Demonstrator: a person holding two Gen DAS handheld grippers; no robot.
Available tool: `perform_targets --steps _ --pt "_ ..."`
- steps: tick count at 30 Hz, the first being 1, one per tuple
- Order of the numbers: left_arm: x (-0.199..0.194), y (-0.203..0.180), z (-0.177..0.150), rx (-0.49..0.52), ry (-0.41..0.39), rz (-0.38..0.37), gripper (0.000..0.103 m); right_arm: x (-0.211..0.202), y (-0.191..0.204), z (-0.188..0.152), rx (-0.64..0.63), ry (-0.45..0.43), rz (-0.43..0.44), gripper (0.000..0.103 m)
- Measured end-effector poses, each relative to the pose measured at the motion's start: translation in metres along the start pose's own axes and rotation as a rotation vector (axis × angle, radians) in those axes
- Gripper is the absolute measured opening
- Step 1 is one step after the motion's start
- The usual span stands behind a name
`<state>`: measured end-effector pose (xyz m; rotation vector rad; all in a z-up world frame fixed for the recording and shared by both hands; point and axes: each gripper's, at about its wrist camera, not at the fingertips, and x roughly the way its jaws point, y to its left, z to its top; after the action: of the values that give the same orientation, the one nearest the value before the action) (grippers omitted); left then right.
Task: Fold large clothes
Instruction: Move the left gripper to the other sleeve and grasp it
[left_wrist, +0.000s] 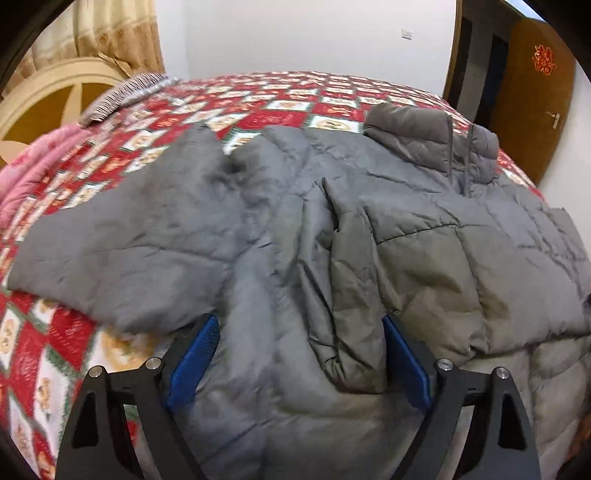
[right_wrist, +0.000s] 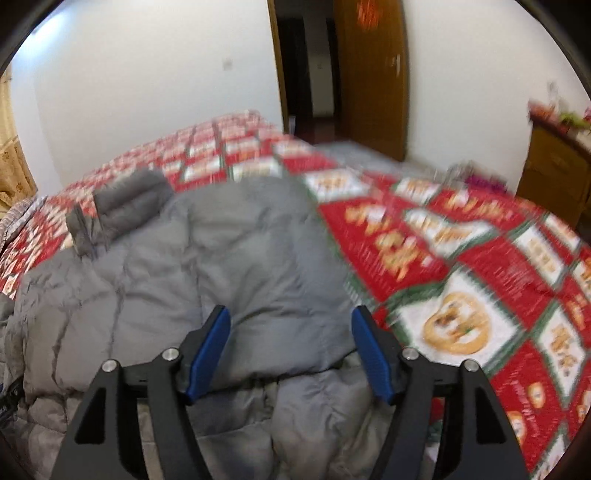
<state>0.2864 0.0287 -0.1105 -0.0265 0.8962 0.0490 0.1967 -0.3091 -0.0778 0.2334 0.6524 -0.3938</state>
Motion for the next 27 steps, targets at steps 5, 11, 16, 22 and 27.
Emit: perform_targets --steps 5,11,16,22,27 --pt "0.008 0.008 -0.004 -0.037 0.008 -0.02 0.091 -0.021 0.026 0.001 -0.129 -0.104 0.025 0.077" --pt "-0.012 0.028 -0.004 -0.075 0.024 -0.13 0.091 0.034 0.044 -0.005 -0.226 0.157 0.019 0.087" --pt "-0.065 0.126 -0.005 -0.294 -0.141 -0.115 0.092 0.028 0.038 -0.004 -0.203 0.11 0.015 0.088" --pt "-0.066 0.273 -0.001 -0.626 -0.163 0.204 0.094 0.026 0.049 -0.006 -0.259 0.079 -0.021 0.088" --pt "-0.015 0.338 -0.01 -0.937 0.03 0.114 0.094 0.025 0.05 -0.008 -0.259 0.086 -0.026 0.088"
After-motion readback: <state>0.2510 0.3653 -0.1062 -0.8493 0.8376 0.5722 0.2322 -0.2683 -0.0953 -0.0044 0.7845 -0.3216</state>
